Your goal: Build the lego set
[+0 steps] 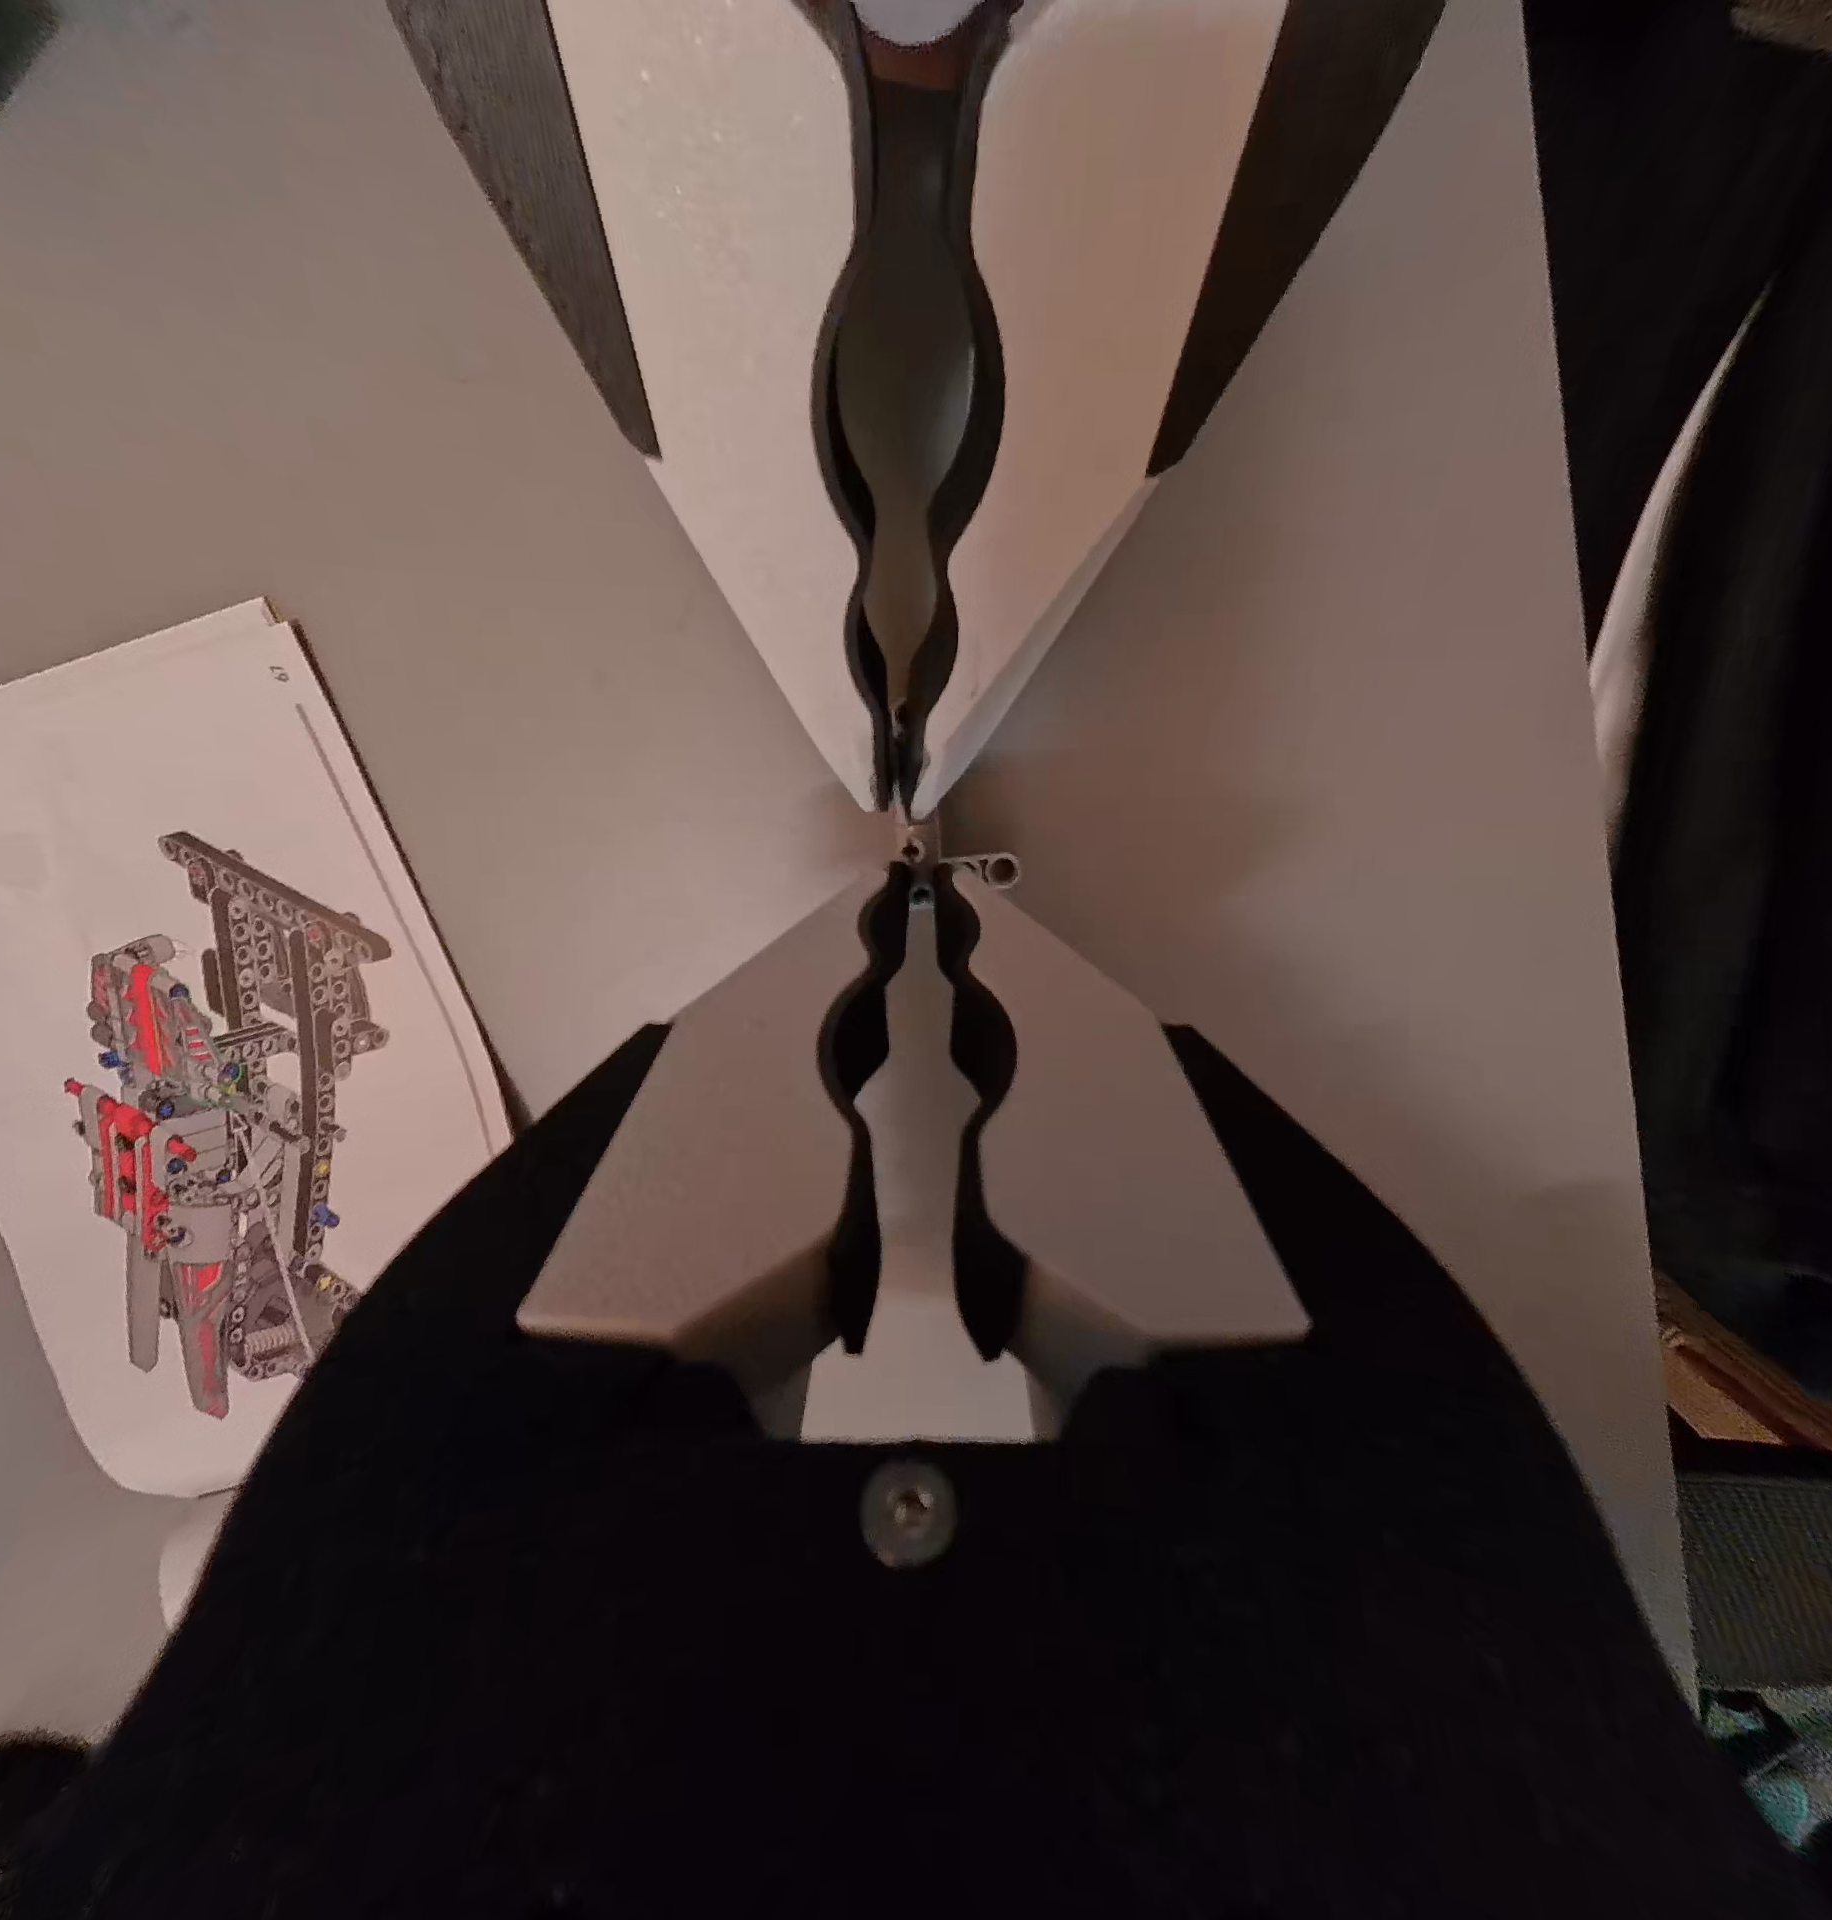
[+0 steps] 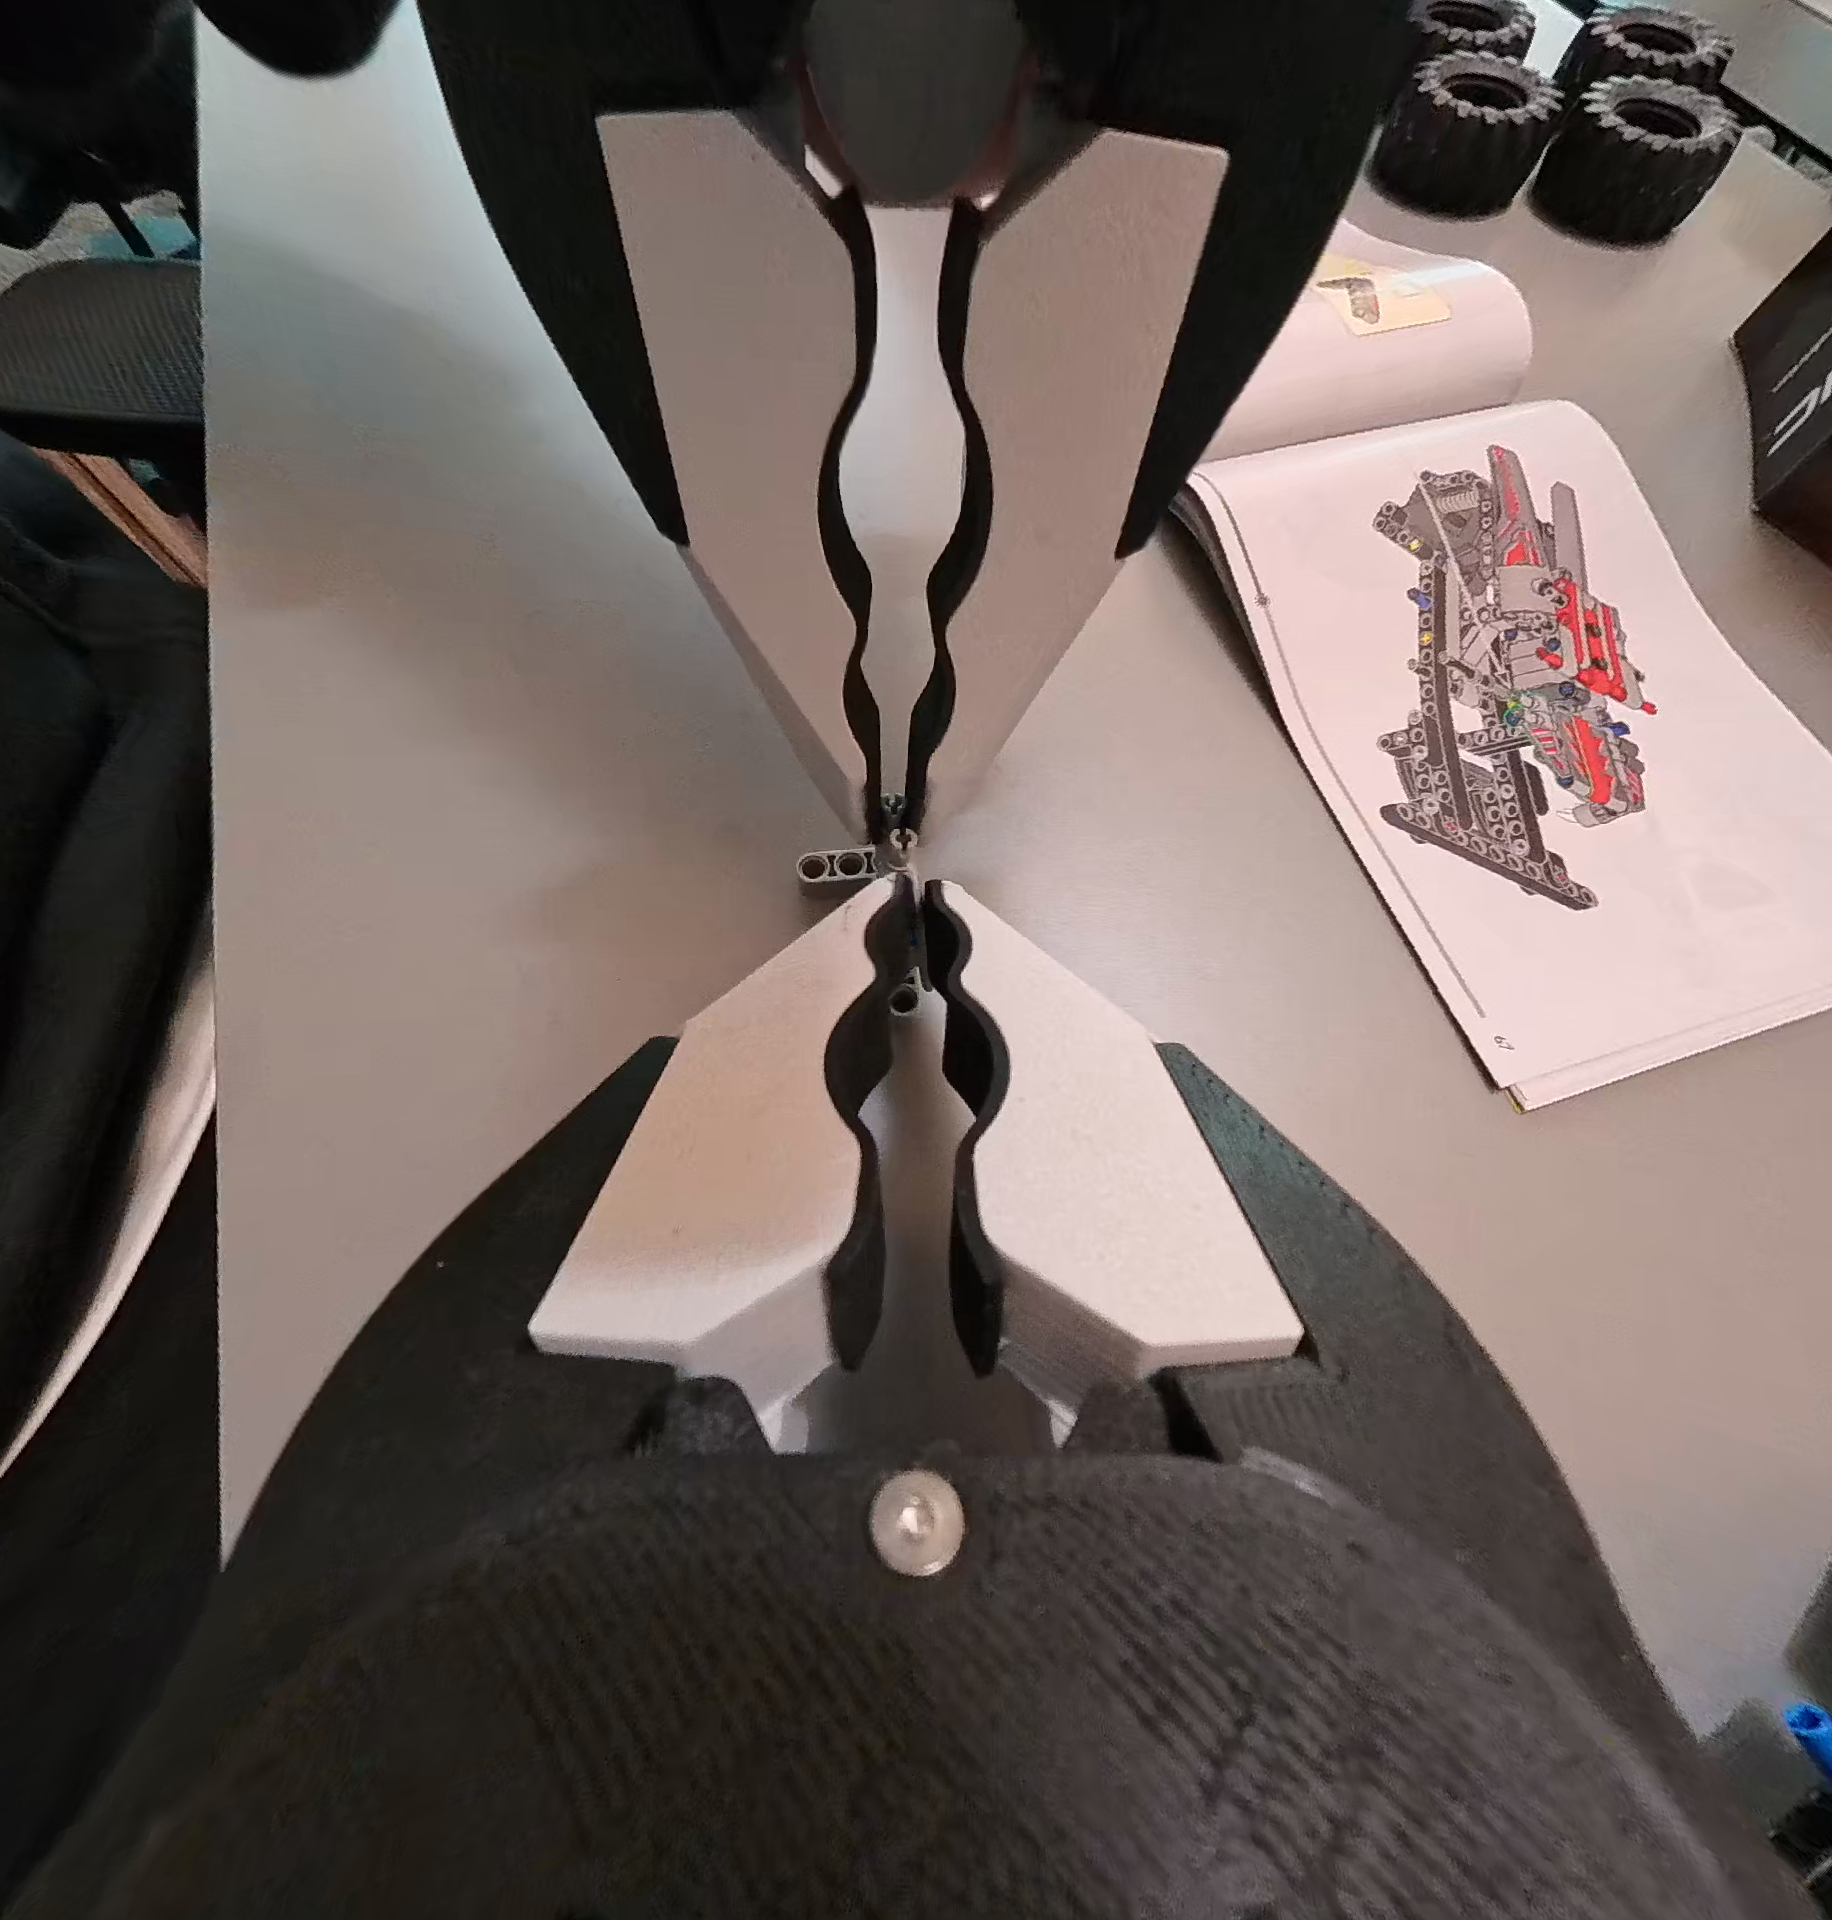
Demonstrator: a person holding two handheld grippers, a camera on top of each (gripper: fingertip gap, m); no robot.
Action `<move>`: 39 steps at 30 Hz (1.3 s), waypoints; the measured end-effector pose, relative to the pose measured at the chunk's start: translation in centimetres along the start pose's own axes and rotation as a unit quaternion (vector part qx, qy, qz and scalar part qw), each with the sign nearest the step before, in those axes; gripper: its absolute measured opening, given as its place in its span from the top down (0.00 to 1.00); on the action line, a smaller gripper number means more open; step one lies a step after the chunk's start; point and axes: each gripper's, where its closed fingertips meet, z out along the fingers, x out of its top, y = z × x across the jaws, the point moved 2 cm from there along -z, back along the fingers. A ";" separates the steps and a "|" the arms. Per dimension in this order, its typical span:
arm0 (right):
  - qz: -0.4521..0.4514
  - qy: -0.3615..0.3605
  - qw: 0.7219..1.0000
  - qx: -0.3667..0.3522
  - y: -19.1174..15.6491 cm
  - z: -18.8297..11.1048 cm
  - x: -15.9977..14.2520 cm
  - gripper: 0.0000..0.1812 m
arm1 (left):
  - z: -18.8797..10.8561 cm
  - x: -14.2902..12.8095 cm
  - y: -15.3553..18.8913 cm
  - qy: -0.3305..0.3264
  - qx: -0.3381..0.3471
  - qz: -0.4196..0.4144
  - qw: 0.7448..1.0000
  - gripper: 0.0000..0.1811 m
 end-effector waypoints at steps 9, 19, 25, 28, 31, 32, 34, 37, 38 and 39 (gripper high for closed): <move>-0.037 0.000 0.999 -0.023 -0.3 0.0 0.0 1.00 | 0.0 0.1 0.2 -0.036 0.019 0.005 0.999 0.99; -0.061 -0.002 0.996 -0.064 -0.5 0.0 0.0 1.00 | 0.1 0.2 0.2 -0.069 0.021 0.039 0.997 0.99; -0.072 -0.004 0.994 -0.087 -0.7 0.0 0.0 1.00 | 0.1 0.2 0.2 -0.070 0.025 0.057 0.996 0.99; -0.073 -0.005 0.993 -0.094 -0.7 0.0 0.0 1.00 | 0.1 0.2 0.2 -0.075 0.026 0.065 0.995 0.99; -0.071 -0.004 0.993 -0.097 -0.8 0.0 0.0 1.00 | 0.1 0.2 0.3 -0.075 0.030 0.071 0.994 0.99; -0.066 -0.002 0.994 -0.090 -0.8 -0.1 0.0 1.00 | 0.1 0.2 0.3 -0.072 0.029 0.075 0.994 0.99; -0.050 0.001 0.996 -0.075 -0.9 -0.2 0.0 0.98 | 0.1 0.3 0.3 -0.065 0.025 0.069 0.995 0.99; -0.011 -0.014 0.999 -0.049 -1.5 -0.4 -0.6 0.93 | 0.1 0.3 0.3 -0.058 0.025 0.068 0.996 0.99; -0.003 -0.021 0.998 -0.051 -1.4 -0.5 -0.9 0.94 | 0.1 0.3 0.3 -0.057 0.025 0.067 0.996 0.99; 0.002 -0.033 0.998 -0.057 -1.3 -0.4 -1.2 0.96 | 0.1 0.3 0.3 -0.056 0.024 0.066 0.996 0.99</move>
